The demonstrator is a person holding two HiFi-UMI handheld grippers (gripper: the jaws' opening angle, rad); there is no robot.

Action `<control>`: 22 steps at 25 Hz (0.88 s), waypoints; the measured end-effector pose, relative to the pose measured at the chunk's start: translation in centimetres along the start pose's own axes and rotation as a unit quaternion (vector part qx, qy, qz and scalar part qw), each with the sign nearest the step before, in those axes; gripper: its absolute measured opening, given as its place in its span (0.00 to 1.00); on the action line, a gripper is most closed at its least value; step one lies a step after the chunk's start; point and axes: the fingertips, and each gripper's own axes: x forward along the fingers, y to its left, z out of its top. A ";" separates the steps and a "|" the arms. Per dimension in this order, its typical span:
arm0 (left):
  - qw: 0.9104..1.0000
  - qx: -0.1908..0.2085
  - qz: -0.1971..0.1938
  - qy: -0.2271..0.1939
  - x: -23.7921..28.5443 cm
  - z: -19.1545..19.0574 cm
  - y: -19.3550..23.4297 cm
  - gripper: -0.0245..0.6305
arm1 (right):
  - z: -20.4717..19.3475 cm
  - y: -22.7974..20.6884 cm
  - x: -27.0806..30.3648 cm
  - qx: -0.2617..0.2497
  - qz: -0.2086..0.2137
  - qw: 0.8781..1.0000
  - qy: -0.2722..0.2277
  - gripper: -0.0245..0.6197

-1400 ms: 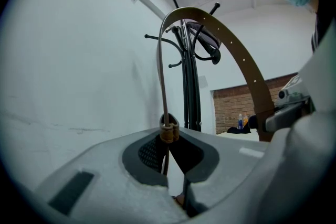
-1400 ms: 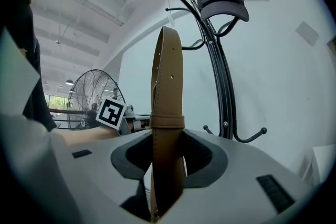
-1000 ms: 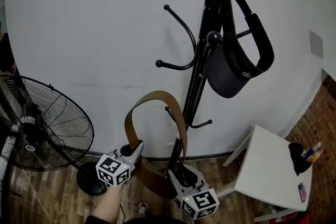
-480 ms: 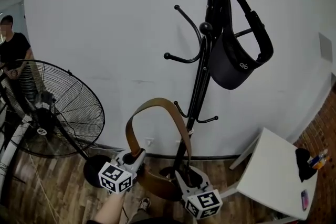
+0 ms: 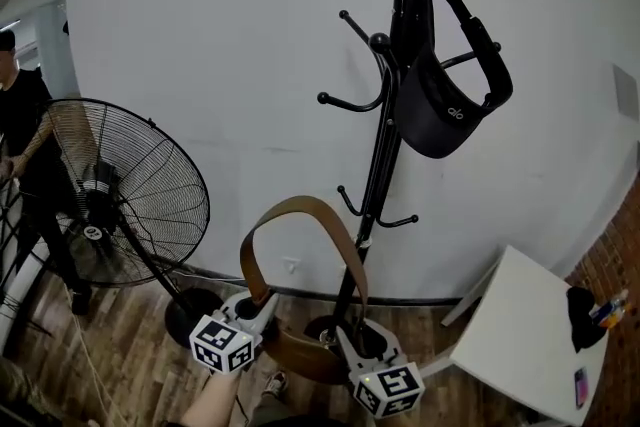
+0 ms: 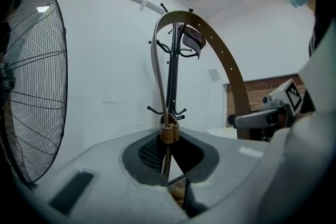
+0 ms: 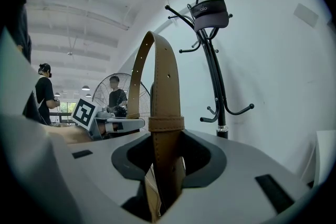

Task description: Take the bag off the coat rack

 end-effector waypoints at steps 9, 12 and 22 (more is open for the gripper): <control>1.000 -0.011 0.010 0.003 -2.5 -1.5 -2.0 0.06 | -1.3 0.8 -1.7 0.005 0.008 1.000 0.004 0.21; 1.000 -0.015 0.015 0.005 -3.1 -2.1 -2.6 0.06 | -2.0 0.8 -2.5 0.011 0.004 1.000 0.005 0.18; 1.000 -0.021 0.021 0.002 -4.3 -2.5 -4.1 0.06 | -3.9 0.8 -4.1 0.015 -0.002 1.000 0.020 0.06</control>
